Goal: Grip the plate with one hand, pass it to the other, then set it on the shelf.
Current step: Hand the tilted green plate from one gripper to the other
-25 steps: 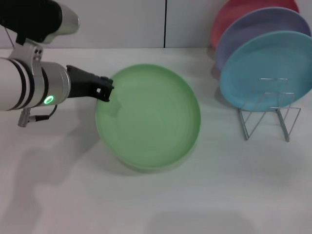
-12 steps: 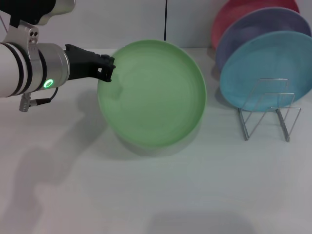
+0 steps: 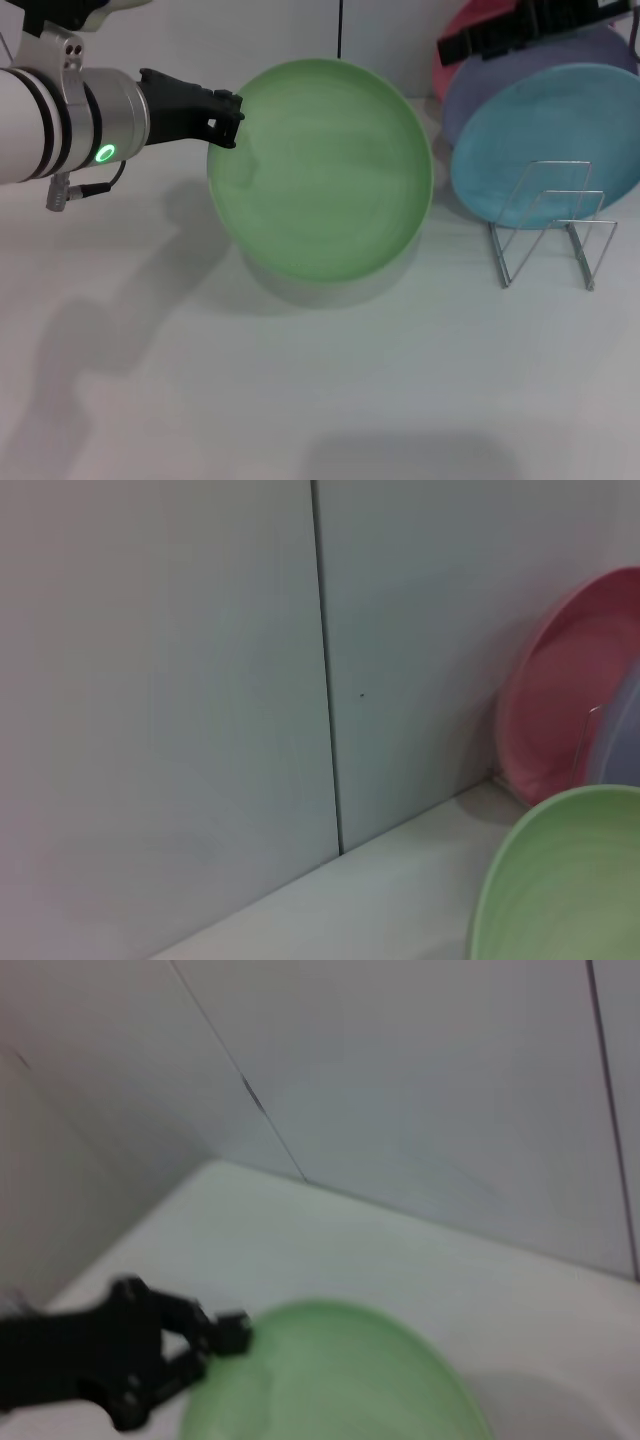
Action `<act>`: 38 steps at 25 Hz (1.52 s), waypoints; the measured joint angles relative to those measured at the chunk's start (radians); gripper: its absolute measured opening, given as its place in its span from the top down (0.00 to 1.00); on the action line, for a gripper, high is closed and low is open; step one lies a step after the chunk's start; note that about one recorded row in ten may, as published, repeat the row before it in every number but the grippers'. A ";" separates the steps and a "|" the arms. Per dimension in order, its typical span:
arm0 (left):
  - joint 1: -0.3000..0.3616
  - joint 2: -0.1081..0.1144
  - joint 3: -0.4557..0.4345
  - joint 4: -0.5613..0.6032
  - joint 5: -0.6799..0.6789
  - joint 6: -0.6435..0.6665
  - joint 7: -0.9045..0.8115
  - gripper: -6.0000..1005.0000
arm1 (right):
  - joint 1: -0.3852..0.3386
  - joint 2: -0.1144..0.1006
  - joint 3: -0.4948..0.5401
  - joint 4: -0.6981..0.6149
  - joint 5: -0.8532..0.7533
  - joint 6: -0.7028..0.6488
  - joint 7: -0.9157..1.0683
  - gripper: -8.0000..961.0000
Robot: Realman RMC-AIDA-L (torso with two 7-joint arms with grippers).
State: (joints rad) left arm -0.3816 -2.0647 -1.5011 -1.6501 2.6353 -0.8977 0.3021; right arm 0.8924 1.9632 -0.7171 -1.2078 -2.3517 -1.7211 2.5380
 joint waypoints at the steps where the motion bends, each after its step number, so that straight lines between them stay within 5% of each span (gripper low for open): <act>1: 0.000 0.000 0.000 0.000 0.000 0.000 0.000 0.96 | 0.000 0.000 0.000 0.000 0.000 0.000 0.000 0.18; 20: 0.015 0.002 -0.008 -0.030 -0.006 0.006 0.015 0.96 | 0.007 0.006 -0.052 0.047 -0.079 0.011 0.006 0.18; 38: 0.006 0.000 -0.005 -0.031 -0.013 0.010 0.017 0.96 | 0.017 0.010 -0.157 0.164 -0.092 0.173 -0.020 0.18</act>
State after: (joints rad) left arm -0.3758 -2.0647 -1.5065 -1.6807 2.6221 -0.8880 0.3191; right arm 0.9094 1.9732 -0.8745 -1.0440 -2.4439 -1.5481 2.5179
